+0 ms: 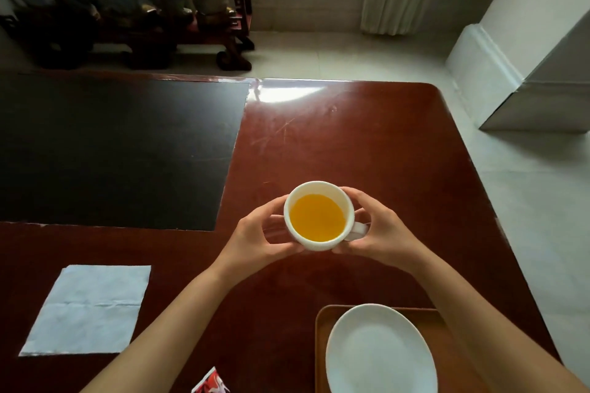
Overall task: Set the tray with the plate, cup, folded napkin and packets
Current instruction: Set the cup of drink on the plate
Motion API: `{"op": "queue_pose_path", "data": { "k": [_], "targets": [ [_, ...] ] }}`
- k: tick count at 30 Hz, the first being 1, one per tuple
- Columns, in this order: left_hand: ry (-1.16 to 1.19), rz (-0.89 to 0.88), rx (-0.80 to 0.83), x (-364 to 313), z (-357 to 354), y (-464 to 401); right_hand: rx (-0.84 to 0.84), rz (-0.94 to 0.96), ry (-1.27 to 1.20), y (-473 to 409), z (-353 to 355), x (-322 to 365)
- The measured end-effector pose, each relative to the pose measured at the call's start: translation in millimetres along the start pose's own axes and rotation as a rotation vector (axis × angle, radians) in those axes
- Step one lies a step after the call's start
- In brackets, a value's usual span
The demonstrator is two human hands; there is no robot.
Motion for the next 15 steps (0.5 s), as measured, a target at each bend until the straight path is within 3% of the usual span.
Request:
{"op": "queue_pose_path", "data": {
  "k": [8,15],
  "targets": [
    [-0.04,-0.071,0.013,-31.0,-66.9,53.0,0.047,-0.028,0.043,91.1,32.5,12.4],
    [-0.009,-0.027,0.075,-26.7,-113.2,81.6,0.076,-0.059,-0.043,147.1,37.4,-2.5]
  ]
}}
Point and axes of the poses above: each hand's wrist, its own y-axis away from the middle knuckle, its own z-axis out of the back of the hand, x = y × z, the point moved 5 cm from there along -y, towards the middle knuckle, and after that the axes turned 6 degrees about z, right-handed, at the moved point
